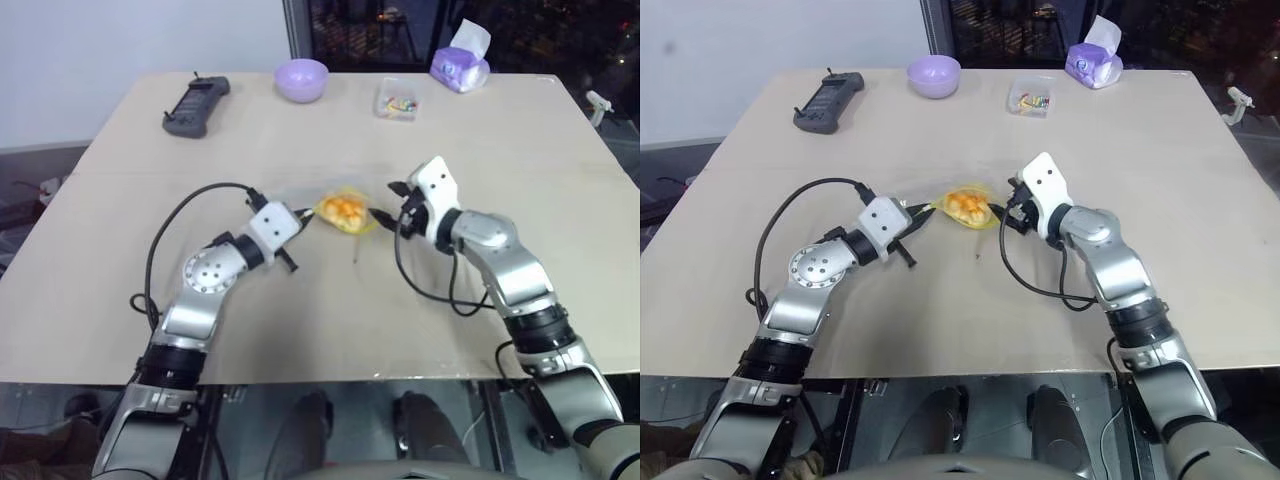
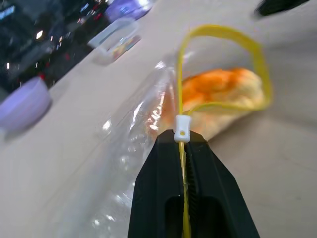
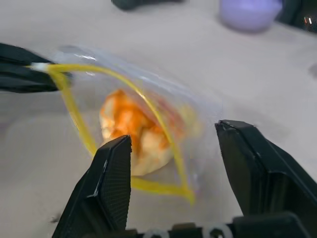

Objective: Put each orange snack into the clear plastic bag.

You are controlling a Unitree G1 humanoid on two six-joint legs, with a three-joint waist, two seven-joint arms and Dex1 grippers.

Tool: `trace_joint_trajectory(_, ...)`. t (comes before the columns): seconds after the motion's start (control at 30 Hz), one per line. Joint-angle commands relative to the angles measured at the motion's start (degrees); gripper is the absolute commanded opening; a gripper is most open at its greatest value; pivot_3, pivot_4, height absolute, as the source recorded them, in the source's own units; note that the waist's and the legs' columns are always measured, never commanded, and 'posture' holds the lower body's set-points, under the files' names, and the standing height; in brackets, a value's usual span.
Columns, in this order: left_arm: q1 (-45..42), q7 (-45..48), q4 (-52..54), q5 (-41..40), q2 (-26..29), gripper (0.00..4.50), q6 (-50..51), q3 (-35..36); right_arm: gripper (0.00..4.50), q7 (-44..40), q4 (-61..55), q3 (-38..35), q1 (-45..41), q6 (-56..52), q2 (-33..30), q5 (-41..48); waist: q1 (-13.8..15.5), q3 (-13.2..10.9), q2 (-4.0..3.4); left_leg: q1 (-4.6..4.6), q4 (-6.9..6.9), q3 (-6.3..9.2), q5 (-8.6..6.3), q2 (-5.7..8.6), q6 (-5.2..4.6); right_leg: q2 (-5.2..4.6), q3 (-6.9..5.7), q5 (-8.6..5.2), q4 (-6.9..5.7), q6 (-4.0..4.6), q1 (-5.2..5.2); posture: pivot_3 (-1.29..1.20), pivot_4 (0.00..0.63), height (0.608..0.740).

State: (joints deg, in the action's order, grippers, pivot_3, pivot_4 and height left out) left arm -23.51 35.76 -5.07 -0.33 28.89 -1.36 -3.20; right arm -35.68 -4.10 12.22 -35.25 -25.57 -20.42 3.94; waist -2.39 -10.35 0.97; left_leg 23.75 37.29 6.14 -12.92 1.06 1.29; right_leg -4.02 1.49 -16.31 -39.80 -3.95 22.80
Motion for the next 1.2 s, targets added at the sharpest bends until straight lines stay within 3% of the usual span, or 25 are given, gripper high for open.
trace_joint_trajectory(0.03, -1.8, 0.69, 1.39, -3.83, -0.11, 0.0, 2.34, 2.79, 2.99, -0.5, -3.19, -0.36, 1.41, 4.76, -2.95, -2.17, 0.01, 0.0, 0.0, 0.0, 0.0, -0.01, 0.0, 0.0, 0.0, 0.0, 0.0, 0.0, 0.0, 0.0, 0.0, 0.0, 0.15, 0.718)
trace_joint_trajectory(0.13, -3.29, 2.51, 1.28, -7.77, 0.04, 0.0, 5.84, 4.58, 2.99, 0.64, 2.28, 5.63, 2.69, 12.15, -5.97, -10.28, -0.02, 0.01, 0.01, -0.01, 0.0, -0.04, 0.0, 0.01, 0.0, -0.01, 0.01, 0.0, 0.0, 0.0, 0.0, 0.0, 0.15, 0.718)
trace_joint_trajectory(0.2, -3.52, 3.52, 1.9, -8.9, 0.28, 0.0, 6.67, 4.83, 2.99, 2.67, 6.85, 7.3, 1.84, 14.96, -4.42, -12.71, -0.18, 0.01, 0.01, -0.02, 0.0, -0.05, 0.0, 0.0, 0.0, -0.01, 0.01, 0.0, 0.0, 0.0, 0.0, 0.0, 0.15, 0.718)
trace_joint_trajectory(0.47, -3.26, 3.92, 3.87, -9.84, 0.7, 0.0, 8.23, 4.94, 2.99, 6.99, 20.9, 7.17, -4.42, 22.14, 1.02, -15.93, -0.11, 0.0, 0.0, -0.01, 0.01, -0.07, 0.02, 0.0, 0.03, -0.01, 0.05, 0.0, 0.01, 0.0, 0.0, 0.0, 0.15, 0.718)
trace_joint_trajectory(0.57, -3.08, 3.85, 4.32, -9.89, 0.83, 0.0, 8.59, 5.02, 2.25, 7.61, 22.66, 6.66, -5.82, 24.15, 1.68, -16.04, -0.03, 0.0, 0.0, -0.01, 0.0, -0.05, 0.04, 0.0, 0.07, -0.01, 0.04, 0.0, 0.02, 0.0, 0.0, 0.0, 0.15, 0.718)
trace_joint_trajectory(0.7, -2.87, 3.81, 4.69, -10.02, 0.83, 0.0, 9.0, 5.2, 0.31, 7.12, 23.38, 6.47, -6.21, 25.55, 1.71, -16.14, -0.01, 0.0, 0.0, 0.0, 0.0, -0.07, 0.03, 0.01, 0.05, -0.02, 0.04, 0.0, 0.04, 0.0, 0.0, 0.0, 0.15, 0.718)
trace_joint_trajectory(0.73, -2.85, 3.84, 4.75, -10.09, 0.8, 0.0, 9.1, 5.26, 0.06, 7.04, 23.47, 6.38, -6.18, 25.78, 1.66, -16.18, -0.02, 0.0, 0.0, 0.0, 0.0, -0.06, 0.03, 0.0, 0.05, -0.01, 0.04, 0.0, 0.04, 0.0, 0.0, 0.0, 0.15, 0.718)
trace_joint_trajectory(0.97, -5.34, 5.21, 4.71, -15.41, 0.72, 0.0, 11.56, 8.35, 0.06, 7.61, 19.57, 2.5, -8.82, 25.3, -2.25, -16.78, -0.04, -0.02, -0.01, 0.01, 0.0, -0.06, 0.02, 0.0, 0.03, -0.01, 0.04, 0.0, 0.03, 0.0, 0.01, 0.0, 0.15, 0.718)
trace_joint_trajectory(1.2, -13.51, 4.26, 0.64, -21.03, 0.78, 0.0, 18.41, 11.19, 0.06, 2.51, 15.07, 0.23, -15.37, 20.81, -9.13, -16.66, -0.03, -0.03, 0.0, 0.03, 0.0, 0.01, 0.02, 0.0, 0.04, -0.01, -0.03, 0.0, 0.07, 0.0, -0.01, 0.0, 0.15, 0.718)
